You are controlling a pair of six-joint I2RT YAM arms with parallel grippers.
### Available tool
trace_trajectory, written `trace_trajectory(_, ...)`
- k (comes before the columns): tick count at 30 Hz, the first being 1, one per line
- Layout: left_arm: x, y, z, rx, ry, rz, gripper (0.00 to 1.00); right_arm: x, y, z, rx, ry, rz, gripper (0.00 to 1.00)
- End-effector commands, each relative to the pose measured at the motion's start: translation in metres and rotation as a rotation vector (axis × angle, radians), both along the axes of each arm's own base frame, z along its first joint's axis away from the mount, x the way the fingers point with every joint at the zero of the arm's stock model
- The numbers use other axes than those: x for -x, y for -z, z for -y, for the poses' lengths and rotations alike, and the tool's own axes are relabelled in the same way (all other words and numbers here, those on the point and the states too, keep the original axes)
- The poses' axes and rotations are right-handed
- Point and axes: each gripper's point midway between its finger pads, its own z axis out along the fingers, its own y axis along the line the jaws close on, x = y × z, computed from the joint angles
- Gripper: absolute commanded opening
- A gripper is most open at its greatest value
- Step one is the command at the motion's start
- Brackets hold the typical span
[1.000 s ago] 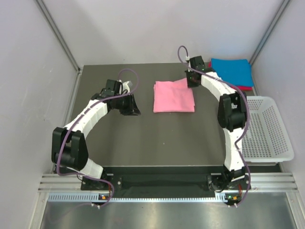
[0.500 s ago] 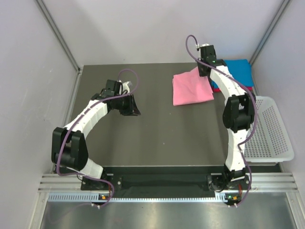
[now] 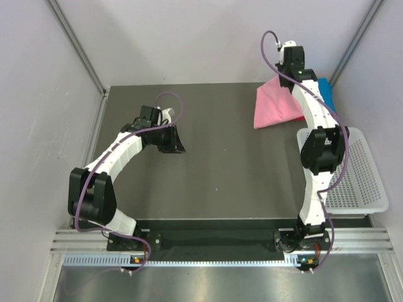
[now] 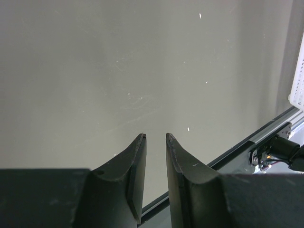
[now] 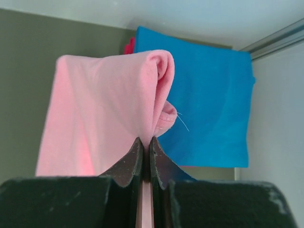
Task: Fold and stack the t-shirts
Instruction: Neatly place the folded tshirt to the corner
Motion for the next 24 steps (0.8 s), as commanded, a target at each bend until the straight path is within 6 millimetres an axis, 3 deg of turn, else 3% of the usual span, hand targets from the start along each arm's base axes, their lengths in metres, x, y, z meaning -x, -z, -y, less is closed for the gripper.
trace_trajectory(1,-0.006,-0.007,-0.002,-0.007,0.008,0.058,0.28,-0.010,-0.066,0.024,0.029,0.035,0.161,0.00)
trace_trajectory(10,-0.006,-0.001,-0.001,-0.007,0.012,0.037,0.28,-0.019,-0.075,0.062,0.047,0.083,0.189,0.00)
trace_trajectory(16,-0.006,-0.001,-0.001,-0.010,0.015,0.037,0.28,-0.021,-0.089,0.069,0.076,0.038,0.217,0.00)
trace_trajectory(17,-0.006,-0.002,-0.001,-0.009,0.015,0.040,0.28,-0.019,-0.090,0.092,0.079,0.075,0.217,0.00)
trace_trajectory(24,-0.005,-0.002,0.000,-0.001,0.018,0.033,0.28,-0.018,-0.093,0.108,0.062,0.087,0.228,0.00)
